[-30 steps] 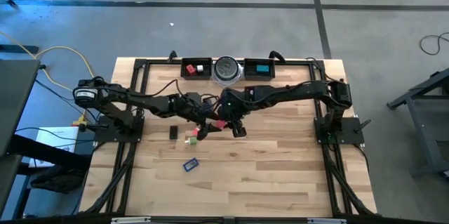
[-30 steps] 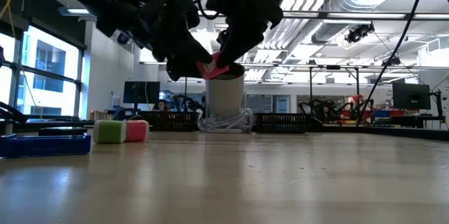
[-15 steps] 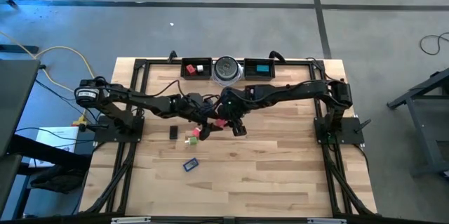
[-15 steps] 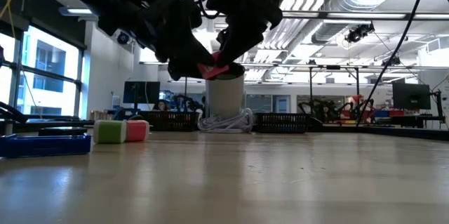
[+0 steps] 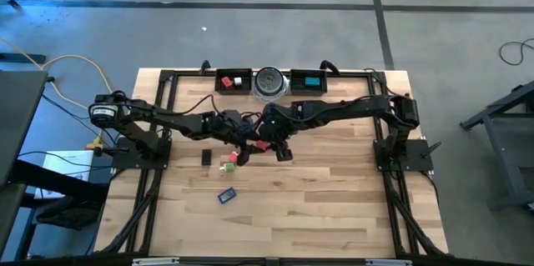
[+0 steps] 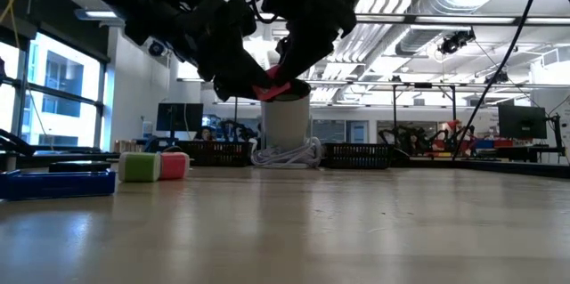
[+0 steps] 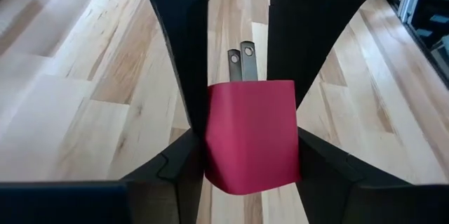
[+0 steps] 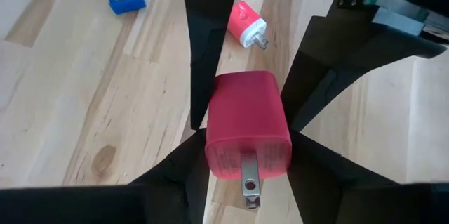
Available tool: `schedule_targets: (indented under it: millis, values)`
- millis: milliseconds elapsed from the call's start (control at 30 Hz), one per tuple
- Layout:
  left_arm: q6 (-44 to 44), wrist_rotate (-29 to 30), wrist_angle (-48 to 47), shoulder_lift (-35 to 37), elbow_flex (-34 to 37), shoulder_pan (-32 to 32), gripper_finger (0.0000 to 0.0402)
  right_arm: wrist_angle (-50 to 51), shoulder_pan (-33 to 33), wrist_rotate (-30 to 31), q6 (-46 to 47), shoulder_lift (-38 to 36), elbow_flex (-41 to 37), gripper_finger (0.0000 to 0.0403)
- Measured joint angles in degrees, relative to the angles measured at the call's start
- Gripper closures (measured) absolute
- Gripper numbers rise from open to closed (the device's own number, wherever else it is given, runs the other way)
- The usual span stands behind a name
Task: Pick & Place Office items
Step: Put the right pink charger adapter into the left black basket
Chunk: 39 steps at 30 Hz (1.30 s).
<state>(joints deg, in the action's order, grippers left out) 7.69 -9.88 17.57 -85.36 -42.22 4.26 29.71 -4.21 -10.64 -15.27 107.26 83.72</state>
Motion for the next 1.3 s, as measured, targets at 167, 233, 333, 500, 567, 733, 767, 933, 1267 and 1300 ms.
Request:
schedule_targets:
  millis: [167,233,333,500,567,733,767,933,1267,1300]
  values:
    - [-3.04,0.77,-0.22,0.0,0.0,-0.01,0.0234,-0.35,0.23,2.66,0.2,0.0,0.0,0.0196]
    - [-3.98,1.88,-0.31,0.0,0.0,-0.04,0.0234,-0.4,0.46,2.84,0.14,-0.34,0.0,0.0186]
    - [-4.84,2.83,0.02,0.02,-0.22,-0.04,0.0234,-0.49,0.51,4.44,-0.22,-1.52,-0.02,0.0187]
    - [-5.59,2.77,1.2,0.22,-0.61,-0.06,0.0241,-2.12,0.53,4.75,-0.33,-4.73,0.0,0.0204]
    - [-5.96,2.77,0.32,0.14,-0.5,-0.06,0.0247,-1.3,0.28,4.88,-0.3,-6.38,0.0,0.0211]
    - [-6.8,2.8,0.1,0.42,-0.43,-0.1,0.0249,0.63,-0.29,8.83,-0.22,-9.02,0.09,0.0225]
    - [-7.13,2.84,-0.18,0.71,-0.37,-0.08,0.0249,1.91,-0.58,9.17,-0.18,-9.42,0.03,0.0227]
    - [-9.16,2.97,-2.45,4.44,-0.31,0.45,0.0249,2.43,-1.61,8.81,0.83,-11.74,-1.47,0.0236]
    - [-9.89,4.25,-9.86,21.18,3.63,2.85,0.0249,-10.32,-3.04,7.03,2.86,-22.26,-16.88,0.0264]
    - [-9.84,4.25,-9.81,23.48,4.86,3.07,0.0249,-13.82,-3.04,6.24,3.27,-23.47,-18.81,0.0266]
